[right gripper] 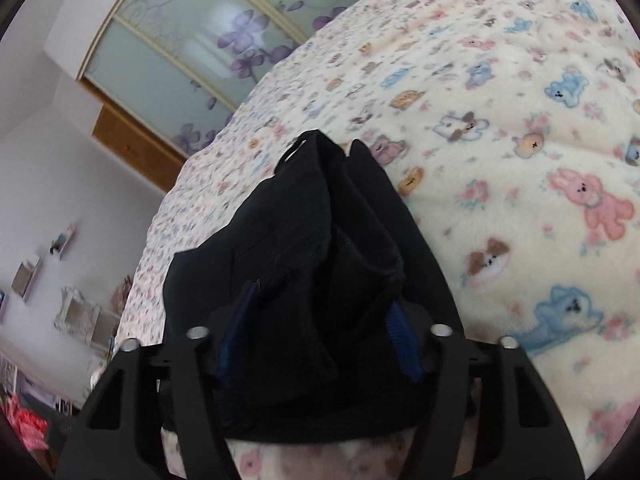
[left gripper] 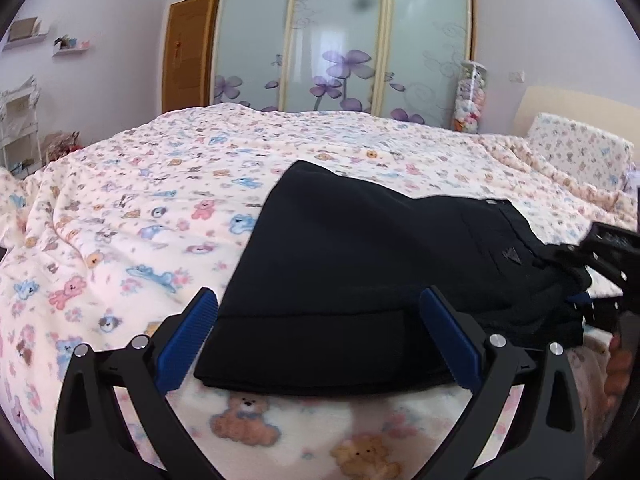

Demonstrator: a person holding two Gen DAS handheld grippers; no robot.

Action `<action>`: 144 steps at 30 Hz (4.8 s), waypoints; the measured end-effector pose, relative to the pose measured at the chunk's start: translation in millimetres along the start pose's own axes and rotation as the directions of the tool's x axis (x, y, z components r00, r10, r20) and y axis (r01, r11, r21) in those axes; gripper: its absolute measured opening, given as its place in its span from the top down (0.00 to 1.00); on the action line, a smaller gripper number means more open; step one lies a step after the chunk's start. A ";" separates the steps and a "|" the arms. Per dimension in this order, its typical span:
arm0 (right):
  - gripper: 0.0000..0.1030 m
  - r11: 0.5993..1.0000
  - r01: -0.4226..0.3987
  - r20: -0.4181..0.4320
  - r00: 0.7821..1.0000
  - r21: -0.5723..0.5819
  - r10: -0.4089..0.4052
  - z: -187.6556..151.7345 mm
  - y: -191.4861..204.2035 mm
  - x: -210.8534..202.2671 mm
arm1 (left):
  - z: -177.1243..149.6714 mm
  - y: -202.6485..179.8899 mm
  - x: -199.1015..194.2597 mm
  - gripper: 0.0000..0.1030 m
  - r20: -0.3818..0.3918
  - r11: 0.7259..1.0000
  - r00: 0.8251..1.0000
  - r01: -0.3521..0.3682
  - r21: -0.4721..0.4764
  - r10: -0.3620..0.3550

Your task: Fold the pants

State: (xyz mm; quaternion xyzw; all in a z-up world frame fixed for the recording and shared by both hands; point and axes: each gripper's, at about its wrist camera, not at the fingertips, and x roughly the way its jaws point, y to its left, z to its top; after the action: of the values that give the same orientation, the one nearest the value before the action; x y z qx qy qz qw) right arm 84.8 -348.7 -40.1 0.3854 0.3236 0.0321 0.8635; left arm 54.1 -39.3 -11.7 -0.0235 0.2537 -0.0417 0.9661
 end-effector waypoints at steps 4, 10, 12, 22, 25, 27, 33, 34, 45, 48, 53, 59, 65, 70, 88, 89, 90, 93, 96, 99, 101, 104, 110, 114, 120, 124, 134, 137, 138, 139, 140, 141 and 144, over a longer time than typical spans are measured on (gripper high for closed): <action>0.71 0.996 -0.088 0.047 0.995 0.005 0.087 0.7 0.0 -14.4 | -0.7 -1.8 0.7 0.02 -0.007 1.000 1.000 0.004 0.009 -0.004; 0.74 0.987 -0.156 0.126 0.980 0.029 0.151 -4.7 -6.3 -45.9 | -2.8 3.5 -3.9 0.02 0.015 1.000 1.000 0.020 -0.024 -0.019; 0.74 0.994 -0.106 0.134 0.986 0.028 0.101 -20.4 -17.2 -51.0 | -3.5 6.9 -3.9 0.02 0.012 0.999 1.000 0.019 -0.041 -0.018; 0.30 0.982 0.086 0.166 0.984 -0.166 -0.058 -26.3 -8.5 -65.9 | 12.1 10.0 -13.4 0.02 0.040 1.000 0.999 0.005 -0.025 -0.004; 0.30 0.959 0.146 0.295 0.953 -0.242 -0.070 -24.7 0.4 -88.2 | 22.4 -0.3 -14.3 0.02 0.066 0.999 0.998 0.012 0.030 -0.014; 0.30 0.939 0.101 0.272 0.962 -0.329 -0.008 -15.2 18.9 -85.9 | 29.0 -9.4 -11.0 0.02 0.072 0.998 0.997 0.013 0.067 -0.018; 0.30 0.917 -0.144 0.021 0.986 -0.371 0.164 3.9 58.1 -41.2 | 38.8 -40.6 10.9 0.02 0.019 0.987 1.000 0.015 0.162 -0.019; 0.30 0.932 -0.148 -0.019 0.988 -0.330 0.151 7.6 54.9 -29.1 | 36.9 -43.6 16.1 0.02 0.002 0.985 1.000 0.011 0.172 -0.011; 0.28 0.956 -0.149 -0.081 0.988 -0.252 0.132 20.4 23.2 -21.4 | 12.1 -19.5 68.7 0.02 -0.240 0.994 0.968 0.092 0.062 -0.075; 0.21 0.969 -0.157 -0.038 0.988 -0.191 0.153 46.0 8.5 -35.2 | 11.0 -17.3 68.1 0.02 -0.238 0.994 0.968 0.096 0.055 -0.081; 0.21 0.988 -0.128 -0.193 0.975 -0.082 0.110 73.8 -24.8 -9.5 | 10.6 -18.1 66.0 0.02 -0.226 0.994 0.970 0.099 0.051 -0.085; 0.21 0.988 -0.148 -0.291 0.948 -0.053 0.127 72.0 -38.9 10.4 | 10.2 -14.1 60.0 0.02 -0.201 0.994 0.975 0.106 0.034 -0.097; 0.21 0.978 -0.139 -0.347 0.935 -0.158 0.077 60.0 -30.2 15.2 | 9.9 -14.5 56.8 0.02 -0.189 0.994 0.978 0.099 0.038 -0.091; 0.21 0.965 -0.118 -0.351 0.936 -0.234 0.029 53.4 -24.8 23.8 | 10.3 -14.5 54.6 0.02 -0.171 0.995 0.982 0.090 0.039 -0.082; 0.26 0.941 -0.224 -0.365 0.923 -0.253 0.121 46.6 -10.3 28.9 | 10.5 -12.0 47.3 0.02 -0.125 0.998 0.991 0.055 0.037 -0.050; 0.27 0.948 -0.201 -0.368 0.924 -0.247 0.101 47.6 -13.3 32.2 | 10.4 -11.8 47.1 0.02 -0.123 0.998 0.991 0.056 0.035 -0.051; 0.28 0.956 -0.191 -0.374 0.922 -0.225 0.096 48.7 -17.1 35.7 | 10.5 -11.3 47.4 0.02 -0.123 0.998 0.991 0.057 0.034 -0.053; 0.28 0.968 -0.190 -0.367 0.923 -0.164 0.119 51.5 -24.2 41.6 | 10.3 -10.9 47.6 0.02 -0.122 0.998 0.991 0.058 0.033 -0.053; 0.36 0.971 -0.191 -0.357 0.925 -0.142 0.129 50.9 -24.8 44.4 | 10.2 -11.0 47.7 0.02 -0.124 0.998 0.991 0.057 0.033 -0.053; 0.51 0.969 -0.208 -0.341 0.928 -0.134 0.152 52.2 -24.8 39.4 | 10.1 -10.8 47.7 0.02 -0.122 0.998 0.991 0.057 0.033 -0.053; 0.59 0.967 -0.219 -0.322 0.932 -0.130 0.168 53.1 -24.1 34.1 | 10.1 -10.7 47.7 0.02 -0.123 0.998 0.991 0.057 0.031 -0.053; 0.63 0.959 -0.220 -0.294 0.942 -0.178 0.162 53.2 -11.1 26.2 | 10.0 -10.3 47.8 0.02 -0.121 0.998 0.991 0.052 0.029 -0.048; 0.66 0.904 -0.255 -0.270 0.949 -0.343 0.165 50.7 40.2 10.8 | 9.4 -8.9 49.2 0.02 -0.127 0.999 0.991 0.045 0.014 -0.043; 0.66 0.883 -0.241 -0.262 0.955 -0.403 0.141 45.4 53.2 8.8 | 9.2 -7.1 48.3 0.02 -0.129 0.999 0.990 0.050 -0.002 -0.050; 0.66 0.904 -0.226 -0.278 0.952 -0.364 0.127 46.6 36.0 14.2 | 33.9 39.5 43.2 0.02 -0.126 0.945 0.952 0.248 -0.211 -0.278; 0.67 0.913 -0.233 -0.278 0.950 -0.333 0.141 46.9 25.3 17.4 | 66.6 70.1 66.8 0.02 -0.226 0.910 0.900 0.307 -0.278 -0.372; 0.66 0.919 -0.255 -0.293 0.942 -0.299 0.166 44.9 10.5 20.4 | 78.0 99.6 162.4 0.02 -0.415 0.788 0.703 0.348 -0.508 -0.577; 0.66 0.918 -0.264 -0.293 0.940 -0.295 0.176 44.6 6.6 21.5 | 73.4 94.2 173.4 0.03 -0.427 0.775 0.675 0.362 -0.518 -0.602; 0.66 0.919 -0.267 -0.293 0.939 -0.290 0.181 44.4 5.0 21.9 | 72.8 90.1 172.3 0.05 -0.404 0.749 0.660 0.393 -0.533 -0.634; 0.66 0.921 -0.269 -0.292 0.939 -0.283 0.184 44.2 3.3 22.2 | 72.9 88.0 169.4 0.05 -0.379 0.726 0.649 0.418 -0.547 -0.659; 0.66 0.924 -0.271 -0.290 0.938 -0.269 0.191 44.6 -0.5 23.4 | 74.8 86.1 166.7 0.05 -0.356 0.711 0.648 0.435 -0.552 -0.673; 0.66 0.928 -0.275 -0.289 0.937 -0.253 0.198 45.2 -3.8 24.8 | 77.1 84.4 162.9 0.05 -0.324 0.687 0.642 0.461 -0.561 -0.695; 0.66 0.937 -0.279 -0.283 0.935 -0.211 0.215 44.7 -13.0 28.2 | 80.2 81.6 156.8 0.06 -0.285 0.656 0.634 0.483 -0.580 -0.719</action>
State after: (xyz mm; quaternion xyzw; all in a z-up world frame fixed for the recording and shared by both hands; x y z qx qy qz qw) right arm 130.6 -378.0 -42.0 0.3051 0.3744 0.2307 0.8447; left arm 235.3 29.4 -23.9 -0.3213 0.4690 -0.3159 0.7596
